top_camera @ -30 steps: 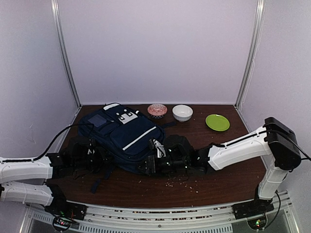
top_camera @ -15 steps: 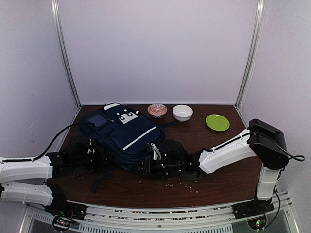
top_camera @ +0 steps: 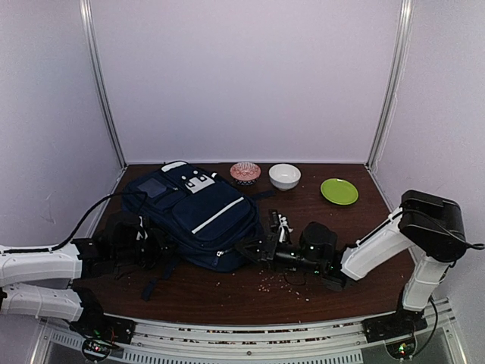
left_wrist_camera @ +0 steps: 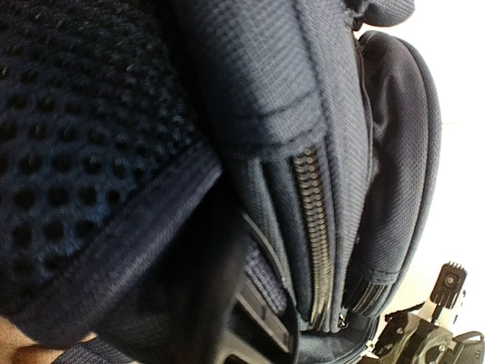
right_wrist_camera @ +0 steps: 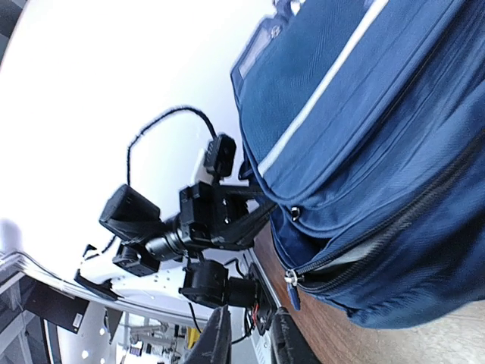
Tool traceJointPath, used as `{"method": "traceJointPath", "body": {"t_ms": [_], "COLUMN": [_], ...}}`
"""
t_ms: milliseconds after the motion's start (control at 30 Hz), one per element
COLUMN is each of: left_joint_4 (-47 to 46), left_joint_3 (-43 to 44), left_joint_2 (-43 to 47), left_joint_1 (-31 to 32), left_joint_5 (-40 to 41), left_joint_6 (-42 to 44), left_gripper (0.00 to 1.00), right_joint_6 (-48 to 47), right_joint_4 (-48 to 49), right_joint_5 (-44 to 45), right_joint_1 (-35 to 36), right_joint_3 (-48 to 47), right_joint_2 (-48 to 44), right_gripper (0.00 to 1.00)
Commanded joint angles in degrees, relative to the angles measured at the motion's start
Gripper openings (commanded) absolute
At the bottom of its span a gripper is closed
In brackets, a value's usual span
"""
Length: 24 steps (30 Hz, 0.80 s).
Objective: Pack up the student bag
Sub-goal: Zip the student bag at the center of the board.
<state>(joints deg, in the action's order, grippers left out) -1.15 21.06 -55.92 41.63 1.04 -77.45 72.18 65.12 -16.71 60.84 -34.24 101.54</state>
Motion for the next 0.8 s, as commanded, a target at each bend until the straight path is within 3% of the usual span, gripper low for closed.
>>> {"method": "traceJointPath", "body": {"t_ms": [0,100,233,333,500,667,767], "left_joint_4": [-5.24,-4.61,-3.63,-3.94,-4.31,-4.26,-4.26], "left_joint_3": [2.19,2.38,2.99,3.86,5.21,4.99,4.95], "left_joint_2": [0.95,0.9,0.99,0.37,-1.05,-1.21,-1.11], "left_joint_1": [-0.49,-0.49,-0.49,-0.49,-0.38,-0.32,-0.32], "left_joint_5": [3.58,3.75,4.52,4.44,3.82,3.58,3.52], "left_joint_6": [1.58,1.92,2.68,3.28,4.02,4.13,4.15], "left_gripper": [0.0,0.0,0.0,0.0,0.0,0.0,0.0], "right_joint_6": [0.43,-3.66,-18.91,-23.68,-32.39,-36.73,-38.15], "right_joint_4": [8.8,-1.84,-37.56,-52.47,-80.26,-96.49,-98.9], "right_joint_5": [4.22,3.33,5.87,9.06,26.92,38.28,40.82], "right_joint_1": [-0.89,-0.37,4.17,6.14,10.25,12.04,12.98], "right_joint_3": [5.1,3.67,-9.34,-18.16,-36.14,-48.84,-51.35], "right_joint_2": [-4.03,-7.37,-12.42,-10.91,-5.76,0.26,2.16], "right_gripper": [0.21,0.26,0.37,0.41,0.46,0.59,0.65]}}
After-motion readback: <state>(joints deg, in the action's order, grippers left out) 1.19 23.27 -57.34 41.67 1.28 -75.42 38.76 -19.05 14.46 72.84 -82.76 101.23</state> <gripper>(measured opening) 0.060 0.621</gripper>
